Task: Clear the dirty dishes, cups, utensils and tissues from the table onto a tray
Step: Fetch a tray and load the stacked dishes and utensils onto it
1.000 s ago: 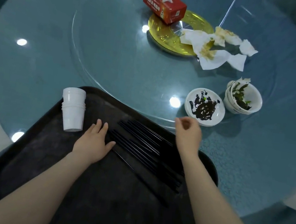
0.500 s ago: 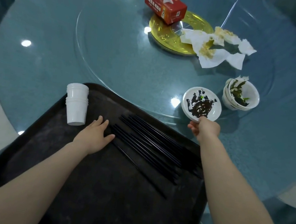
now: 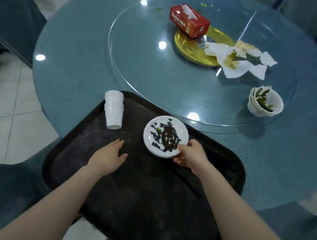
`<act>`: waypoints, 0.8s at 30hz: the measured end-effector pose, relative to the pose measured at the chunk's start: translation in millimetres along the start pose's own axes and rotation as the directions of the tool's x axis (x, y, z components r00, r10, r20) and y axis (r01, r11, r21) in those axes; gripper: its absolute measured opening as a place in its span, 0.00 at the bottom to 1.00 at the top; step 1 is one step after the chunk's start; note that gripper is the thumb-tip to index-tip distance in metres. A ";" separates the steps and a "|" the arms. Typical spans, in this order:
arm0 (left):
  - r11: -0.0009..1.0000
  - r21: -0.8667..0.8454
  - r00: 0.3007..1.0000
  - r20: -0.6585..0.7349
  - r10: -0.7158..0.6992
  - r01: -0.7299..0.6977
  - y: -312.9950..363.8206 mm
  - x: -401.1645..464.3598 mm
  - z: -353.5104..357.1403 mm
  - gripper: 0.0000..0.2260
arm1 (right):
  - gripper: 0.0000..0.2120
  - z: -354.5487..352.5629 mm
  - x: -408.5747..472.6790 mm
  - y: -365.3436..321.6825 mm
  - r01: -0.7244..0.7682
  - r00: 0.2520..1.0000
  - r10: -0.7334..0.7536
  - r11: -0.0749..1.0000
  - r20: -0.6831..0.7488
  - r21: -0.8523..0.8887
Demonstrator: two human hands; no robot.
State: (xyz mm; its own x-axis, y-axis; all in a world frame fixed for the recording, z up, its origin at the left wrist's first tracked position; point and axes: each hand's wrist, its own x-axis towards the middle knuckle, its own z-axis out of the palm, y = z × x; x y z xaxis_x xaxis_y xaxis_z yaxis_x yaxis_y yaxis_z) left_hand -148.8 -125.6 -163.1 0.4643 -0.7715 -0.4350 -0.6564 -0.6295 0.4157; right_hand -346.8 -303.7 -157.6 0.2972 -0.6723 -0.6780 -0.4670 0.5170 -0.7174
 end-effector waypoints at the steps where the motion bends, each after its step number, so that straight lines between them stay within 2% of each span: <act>1: 1.000 0.005 1.000 -0.007 -0.004 0.004 -7.9 -4.1 -1.3 0.27 | 0.05 12.1 -7.5 1.9 -0.003 1.000 0.004 0.999 0.028 -0.035; 6: 0.999 0.030 0.997 -0.066 -0.030 0.032 -51.9 -20.4 -11.7 0.27 | 0.05 65.0 -35.8 10.5 -0.032 0.995 0.049 0.981 0.090 -0.191; 13: 0.991 -0.008 0.972 -0.190 -0.135 0.136 -105.7 -33.9 -31.4 0.29 | 0.11 111.5 -49.7 21.5 0.018 0.996 0.003 0.974 0.093 -0.225; 17: 0.987 -0.010 0.962 -0.220 -0.159 0.160 -124.1 -32.2 -40.7 0.31 | 0.12 96.1 -58.4 33.6 0.100 0.984 -0.142 0.940 -0.108 -0.326; 20: 0.989 0.009 0.971 -0.191 -0.146 0.150 -132.7 -26.4 -46.1 0.31 | 0.12 56.0 -77.6 53.4 0.130 0.911 -0.306 0.849 -0.276 -0.512; 22: 0.990 -0.004 0.975 -0.172 -0.140 0.141 -137.3 -23.2 -47.6 0.29 | 0.14 27.0 -91.0 73.0 0.060 0.850 -0.364 0.784 -0.380 -0.618; 24: 0.991 -0.018 0.972 -0.193 -0.136 0.135 -141.8 -21.2 -48.8 0.27 | 0.18 3.1 -102.1 92.6 -0.086 0.781 -0.383 0.717 -0.493 -0.692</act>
State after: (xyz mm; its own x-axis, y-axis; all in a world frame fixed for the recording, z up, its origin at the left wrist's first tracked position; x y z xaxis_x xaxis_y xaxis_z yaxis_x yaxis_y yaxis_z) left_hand -36.5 -24.5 -173.9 0.6547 -0.6823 -0.3253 -0.5770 -0.7292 0.3680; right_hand -417.8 -185.5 -155.3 0.0000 -0.9844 -0.1758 -0.9365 0.0616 -0.3453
